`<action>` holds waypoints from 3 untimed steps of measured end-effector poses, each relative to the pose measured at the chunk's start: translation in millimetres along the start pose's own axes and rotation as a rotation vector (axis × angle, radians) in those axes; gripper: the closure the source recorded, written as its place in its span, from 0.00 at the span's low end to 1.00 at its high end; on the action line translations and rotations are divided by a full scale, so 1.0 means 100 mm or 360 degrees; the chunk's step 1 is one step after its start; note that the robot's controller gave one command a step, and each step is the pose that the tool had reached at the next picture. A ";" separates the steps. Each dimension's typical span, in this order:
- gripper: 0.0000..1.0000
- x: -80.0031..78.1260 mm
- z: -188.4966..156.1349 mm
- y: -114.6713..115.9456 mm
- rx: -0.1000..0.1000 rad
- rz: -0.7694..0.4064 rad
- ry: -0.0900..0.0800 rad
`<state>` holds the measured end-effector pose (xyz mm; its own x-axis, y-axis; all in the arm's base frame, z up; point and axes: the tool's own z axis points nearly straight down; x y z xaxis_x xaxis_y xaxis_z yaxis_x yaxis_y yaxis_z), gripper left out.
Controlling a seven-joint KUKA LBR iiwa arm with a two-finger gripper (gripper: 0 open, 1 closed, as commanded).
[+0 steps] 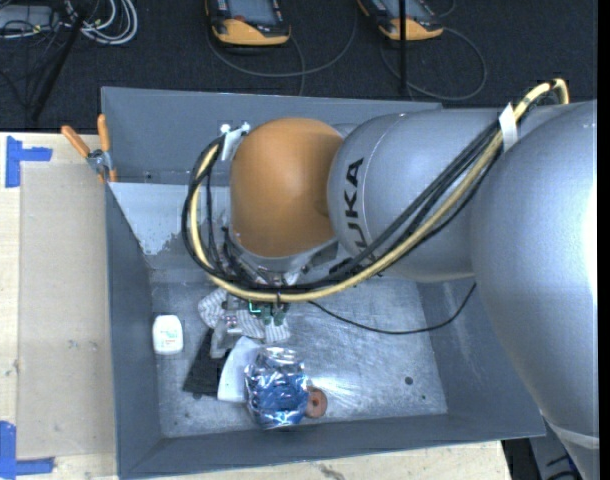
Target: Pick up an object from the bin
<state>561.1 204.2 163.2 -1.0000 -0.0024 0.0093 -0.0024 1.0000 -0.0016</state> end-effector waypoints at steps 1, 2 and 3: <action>0.00 -0.02 -0.04 -0.01 -0.0002 0.0005 -0.0012; 0.00 -0.02 0.27 0.02 -0.0004 -0.0099 -0.0024; 0.00 0.02 0.80 0.00 -0.0002 -0.0275 -0.0017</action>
Offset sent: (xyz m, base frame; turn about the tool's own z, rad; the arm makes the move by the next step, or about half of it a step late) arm -0.0026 0.0056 -0.0932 -0.1772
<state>558.1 204.3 83.5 -0.9847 -0.1744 -0.0013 -0.1744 0.9847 0.0003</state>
